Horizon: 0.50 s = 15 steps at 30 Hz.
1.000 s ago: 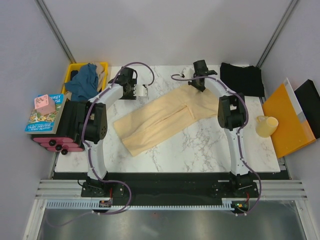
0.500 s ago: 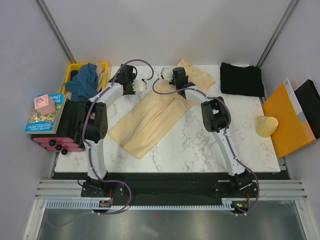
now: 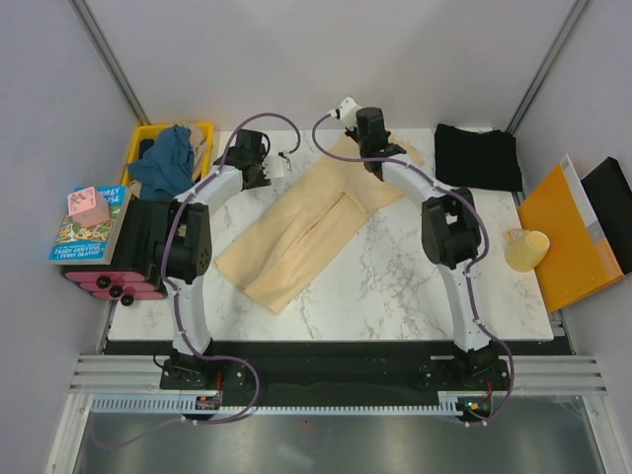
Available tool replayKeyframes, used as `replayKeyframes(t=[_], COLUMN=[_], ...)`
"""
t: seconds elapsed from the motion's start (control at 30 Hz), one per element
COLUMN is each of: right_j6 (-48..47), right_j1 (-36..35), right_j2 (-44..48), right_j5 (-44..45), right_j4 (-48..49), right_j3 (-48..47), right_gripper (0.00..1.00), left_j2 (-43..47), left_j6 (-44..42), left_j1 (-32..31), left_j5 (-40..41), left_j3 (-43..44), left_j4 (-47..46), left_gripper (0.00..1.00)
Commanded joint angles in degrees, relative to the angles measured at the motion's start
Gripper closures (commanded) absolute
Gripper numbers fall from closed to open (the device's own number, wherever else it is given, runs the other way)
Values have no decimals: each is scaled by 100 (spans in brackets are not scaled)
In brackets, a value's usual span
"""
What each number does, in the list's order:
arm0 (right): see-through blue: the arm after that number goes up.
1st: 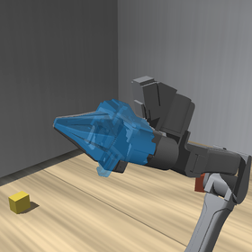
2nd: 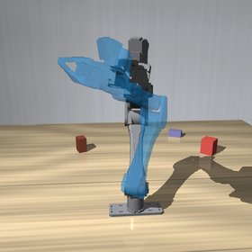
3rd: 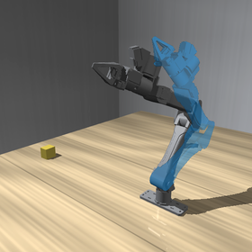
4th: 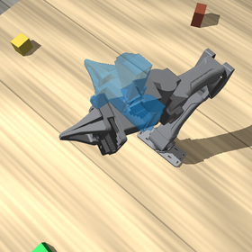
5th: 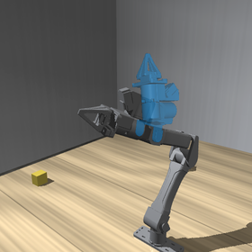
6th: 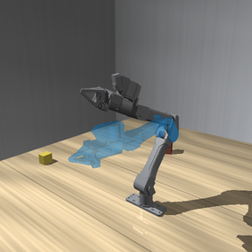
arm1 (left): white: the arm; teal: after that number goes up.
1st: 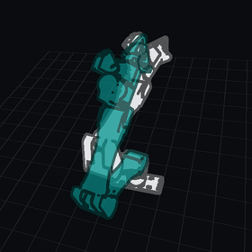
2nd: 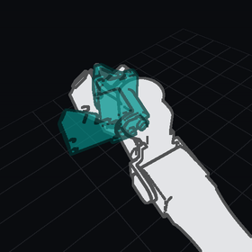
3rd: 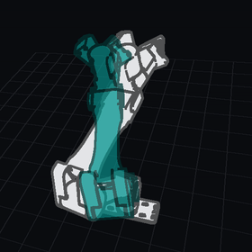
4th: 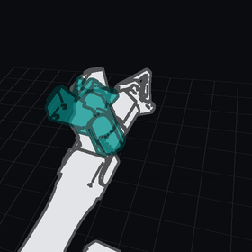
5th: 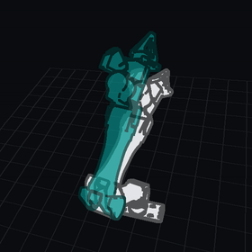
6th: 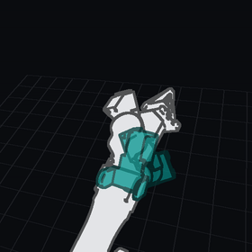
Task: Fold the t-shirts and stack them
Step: Fold the tshirt
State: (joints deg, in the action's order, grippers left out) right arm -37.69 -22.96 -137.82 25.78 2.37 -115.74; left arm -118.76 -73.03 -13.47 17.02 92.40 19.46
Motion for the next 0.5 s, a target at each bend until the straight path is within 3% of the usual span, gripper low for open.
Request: replayKeyframes(t=[0.0, 0.03, 0.13, 0.23, 0.33, 0.47], right_j6=[737, 580, 561, 658, 570, 342], right_j1=[125, 134, 239, 502, 740, 863], right_j2=[993, 1168, 1642, 1898, 1995, 2040], right_j5=[-2134, -2391, -2560, -2499, -2394, -2227], right_j4=[-2176, -2658, -2628, -2566, -2680, -2847], right_j3=[-2, 243, 1024, 1221, 1046, 799], right_gripper=[65, 64, 64, 64, 64, 64], left_j2=[616, 870, 1249, 1706, 2216, 2331], left_j6=[675, 729, 423, -534, -1387, -1986], left_j1=[152, 274, 407, 372, 328, 293], left_j5=[-792, -1153, -2279, -2860, -3248, -3643], left_j3=[-134, -178, -659, -1475, -2249, -2271], left_j4=[74, 484, 1032, 1796, 2088, 2736], left_gripper=[31, 32, 35, 50, 98, 98])
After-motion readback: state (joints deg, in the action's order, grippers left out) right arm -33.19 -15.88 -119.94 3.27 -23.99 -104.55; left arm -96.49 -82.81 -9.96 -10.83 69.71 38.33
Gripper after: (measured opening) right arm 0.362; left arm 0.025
